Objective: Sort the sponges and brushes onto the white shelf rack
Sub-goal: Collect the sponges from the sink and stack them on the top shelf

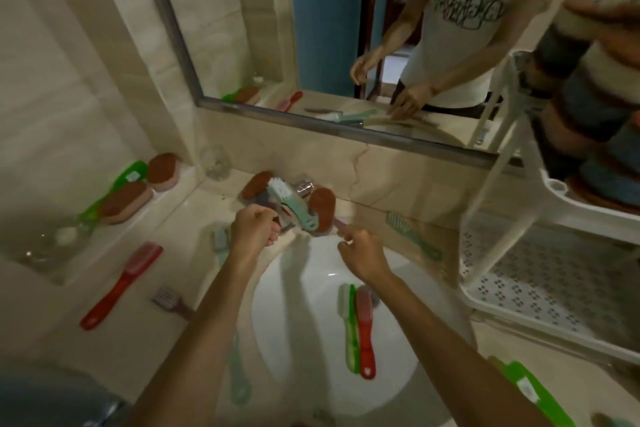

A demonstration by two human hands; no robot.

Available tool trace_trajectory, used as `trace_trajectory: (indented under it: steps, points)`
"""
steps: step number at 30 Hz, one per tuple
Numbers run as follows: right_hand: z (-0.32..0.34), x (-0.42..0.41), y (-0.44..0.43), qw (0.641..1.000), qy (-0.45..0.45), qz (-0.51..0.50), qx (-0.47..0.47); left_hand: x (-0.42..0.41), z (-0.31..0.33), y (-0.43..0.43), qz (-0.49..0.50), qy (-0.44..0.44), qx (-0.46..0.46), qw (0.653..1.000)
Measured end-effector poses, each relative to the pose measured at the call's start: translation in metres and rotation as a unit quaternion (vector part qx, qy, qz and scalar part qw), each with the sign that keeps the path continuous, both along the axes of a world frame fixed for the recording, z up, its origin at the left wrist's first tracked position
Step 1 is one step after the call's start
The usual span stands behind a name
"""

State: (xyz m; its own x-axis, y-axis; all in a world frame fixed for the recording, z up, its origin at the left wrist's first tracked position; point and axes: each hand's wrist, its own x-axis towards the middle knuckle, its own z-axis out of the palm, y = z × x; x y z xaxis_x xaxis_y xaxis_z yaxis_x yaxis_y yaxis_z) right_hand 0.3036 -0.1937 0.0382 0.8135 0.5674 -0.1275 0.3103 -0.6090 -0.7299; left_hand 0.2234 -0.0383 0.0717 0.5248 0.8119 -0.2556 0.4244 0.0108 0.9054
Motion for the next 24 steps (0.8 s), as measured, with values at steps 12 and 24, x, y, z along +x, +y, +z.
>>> trace_trajectory:
  steps: [12, 24]
  points:
    - [-0.057, 0.093, 0.097, 0.992, 0.067, -0.021, -0.107, 0.057, -0.070, 0.142, -0.096, 0.201, 0.120, 0.968]
    - [-0.088, 0.114, 0.139, 0.968, 0.075, -0.113, -0.210, 0.107, -0.107, 0.186, -0.156, 0.263, 0.143, 0.941]
